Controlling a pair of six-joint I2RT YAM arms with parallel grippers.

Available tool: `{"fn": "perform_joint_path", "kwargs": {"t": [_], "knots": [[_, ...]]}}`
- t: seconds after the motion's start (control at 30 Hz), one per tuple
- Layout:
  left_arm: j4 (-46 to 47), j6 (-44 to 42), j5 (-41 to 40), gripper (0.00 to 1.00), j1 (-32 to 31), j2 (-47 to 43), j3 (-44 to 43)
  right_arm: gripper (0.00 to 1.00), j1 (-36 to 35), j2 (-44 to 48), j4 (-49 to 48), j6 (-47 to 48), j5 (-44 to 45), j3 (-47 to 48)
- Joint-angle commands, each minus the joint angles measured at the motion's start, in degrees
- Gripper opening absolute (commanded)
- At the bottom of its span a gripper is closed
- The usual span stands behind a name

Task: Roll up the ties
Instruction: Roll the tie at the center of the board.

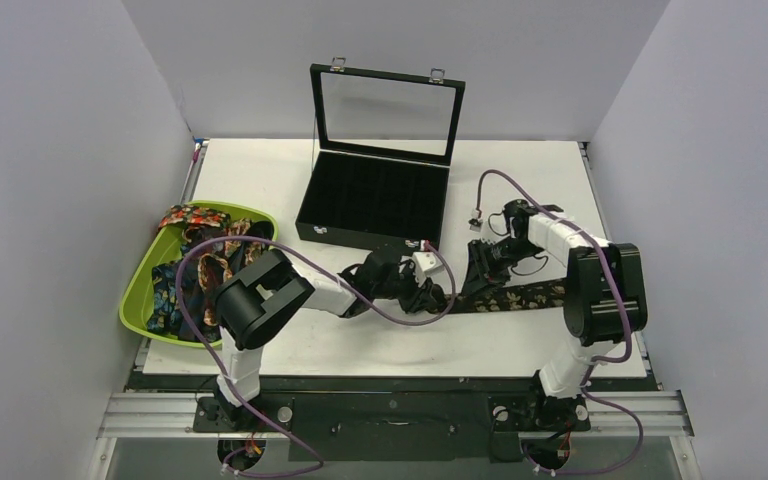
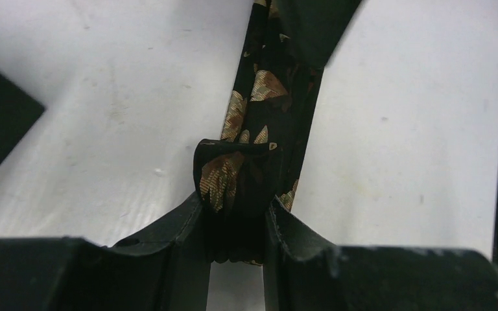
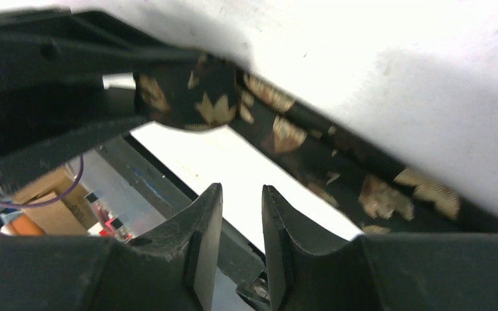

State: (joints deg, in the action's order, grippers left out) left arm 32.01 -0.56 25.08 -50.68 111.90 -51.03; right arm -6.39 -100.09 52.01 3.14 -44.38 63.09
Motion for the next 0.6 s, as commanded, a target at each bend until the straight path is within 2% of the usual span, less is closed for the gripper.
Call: {"fn": "perform_joint_path", "kwargs": {"t": [0.0, 0.17, 0.43, 0.57], "knots": [[-6.6, 0.0, -5.6, 0.12, 3.7, 0.5, 0.8, 0.23, -2.3, -0.4, 2.9, 0.6, -3.2, -0.2], [-7.6, -3.4, -2.5, 0.12, 3.8, -0.1, -0.3, 0.2, -3.6, -4.5, -5.8, -5.2, -1.0, 0.3], [-11.5, -10.9, 1.6, 0.12, 4.2, -0.5, -1.3, 0.21, -2.6, -4.9, -8.3, -7.4, -6.0, 3.9], [-12.1, -12.8, 2.9, 0.12, 4.2, -0.8, -1.0, 0.21, -3.0, -5.7, -10.0, -8.3, -3.5, 3.1]]}}
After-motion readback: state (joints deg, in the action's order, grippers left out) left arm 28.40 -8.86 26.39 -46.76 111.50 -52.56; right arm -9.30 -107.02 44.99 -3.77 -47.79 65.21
